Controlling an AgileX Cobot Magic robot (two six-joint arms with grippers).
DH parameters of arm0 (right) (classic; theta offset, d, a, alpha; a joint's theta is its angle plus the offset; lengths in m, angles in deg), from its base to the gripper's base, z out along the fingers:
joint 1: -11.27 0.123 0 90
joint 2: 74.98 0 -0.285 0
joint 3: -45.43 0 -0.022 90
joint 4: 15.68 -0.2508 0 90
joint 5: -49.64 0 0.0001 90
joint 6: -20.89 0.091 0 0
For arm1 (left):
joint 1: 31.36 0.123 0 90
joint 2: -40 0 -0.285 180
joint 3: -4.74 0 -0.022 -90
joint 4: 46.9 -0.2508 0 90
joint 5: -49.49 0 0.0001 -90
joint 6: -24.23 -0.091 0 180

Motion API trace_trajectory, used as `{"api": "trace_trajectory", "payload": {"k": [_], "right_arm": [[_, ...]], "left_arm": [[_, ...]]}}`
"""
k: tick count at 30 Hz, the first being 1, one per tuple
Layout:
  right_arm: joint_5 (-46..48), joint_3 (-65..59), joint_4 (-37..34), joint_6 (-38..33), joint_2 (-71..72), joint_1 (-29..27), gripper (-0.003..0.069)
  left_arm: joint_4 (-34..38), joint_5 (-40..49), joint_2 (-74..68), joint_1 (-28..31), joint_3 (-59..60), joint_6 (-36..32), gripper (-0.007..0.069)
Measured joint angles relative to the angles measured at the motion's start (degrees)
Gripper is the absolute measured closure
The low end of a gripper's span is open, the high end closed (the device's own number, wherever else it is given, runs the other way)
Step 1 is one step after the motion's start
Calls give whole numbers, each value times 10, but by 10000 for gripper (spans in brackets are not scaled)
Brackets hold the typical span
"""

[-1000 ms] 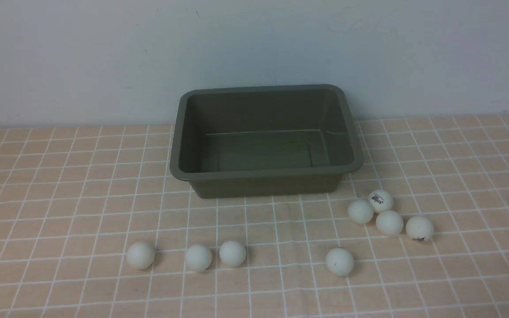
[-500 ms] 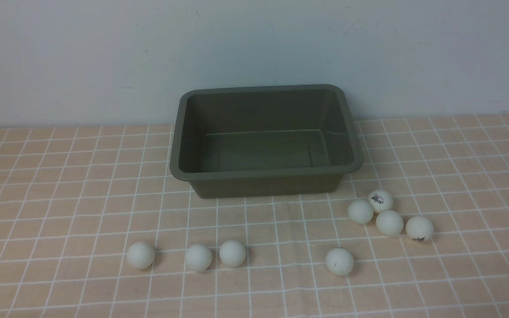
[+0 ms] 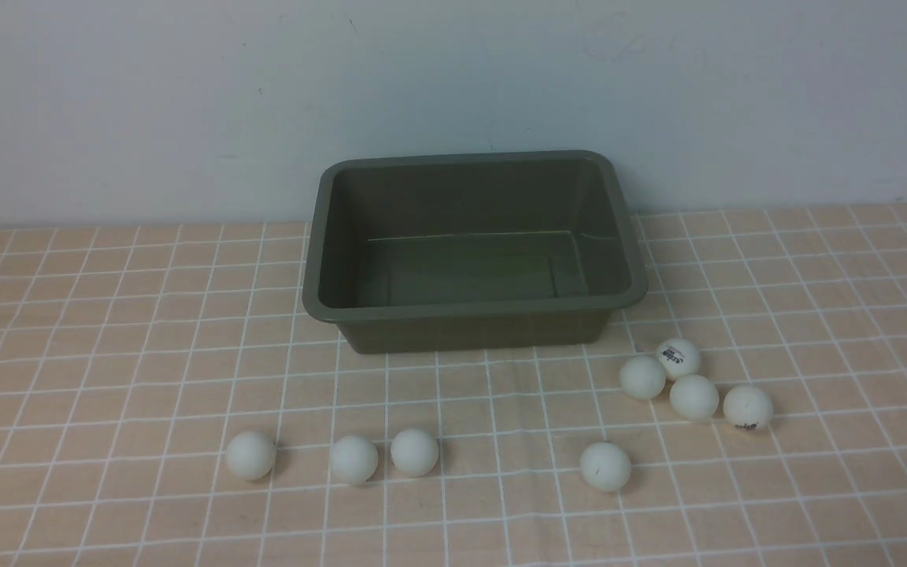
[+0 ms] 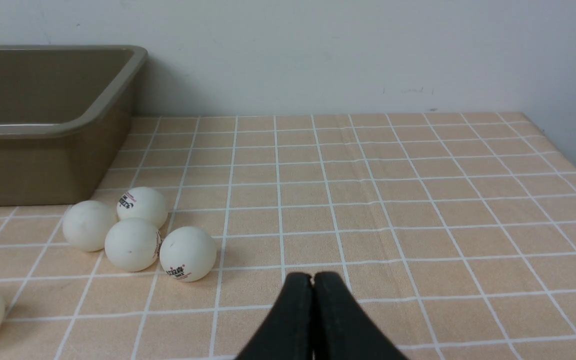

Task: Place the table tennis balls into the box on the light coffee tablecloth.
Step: 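Reach for and grasp a ping pong ball on the table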

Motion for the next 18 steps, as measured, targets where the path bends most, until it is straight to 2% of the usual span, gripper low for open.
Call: {"api": "trace_trajectory", "payload": {"k": [13, 18], "right_arm": [[0, 0, -2, 0, 0, 0, 678], [1, 0, -64, 1, 0, 0, 678]], "left_arm": [[-29, 3, 0, 0, 0, 0, 679], [34, 3, 0, 0, 0, 23, 679]]}}
